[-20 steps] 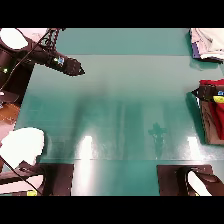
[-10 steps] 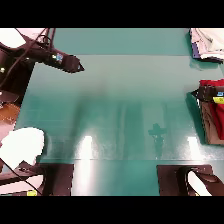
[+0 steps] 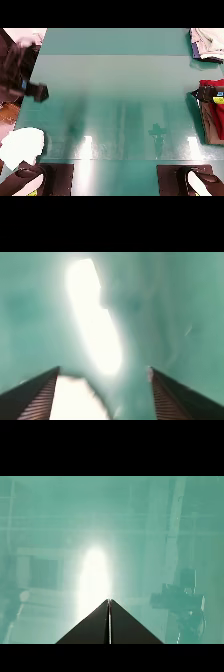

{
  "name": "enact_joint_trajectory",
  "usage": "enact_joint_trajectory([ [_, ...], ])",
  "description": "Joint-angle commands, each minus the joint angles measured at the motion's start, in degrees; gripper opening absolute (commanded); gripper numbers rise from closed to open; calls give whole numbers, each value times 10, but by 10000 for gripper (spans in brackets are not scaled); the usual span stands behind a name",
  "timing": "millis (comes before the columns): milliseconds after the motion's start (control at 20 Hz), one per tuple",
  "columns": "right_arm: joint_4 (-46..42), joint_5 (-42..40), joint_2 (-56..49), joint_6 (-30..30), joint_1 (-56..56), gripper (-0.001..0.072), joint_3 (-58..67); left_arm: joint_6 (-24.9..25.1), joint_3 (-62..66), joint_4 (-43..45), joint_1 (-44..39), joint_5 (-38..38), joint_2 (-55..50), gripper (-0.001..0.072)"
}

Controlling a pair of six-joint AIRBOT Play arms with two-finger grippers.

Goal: Fold the shirts.

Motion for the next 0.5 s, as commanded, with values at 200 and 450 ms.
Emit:
enact_joint_trajectory([
  [200, 0, 0, 0, 0, 0, 21, 0, -121, -329, 120, 1, 7, 33, 666],
  [450, 0, 0, 0, 0, 0, 21, 0, -142, -397, 141, 1, 22, 33, 324],
])
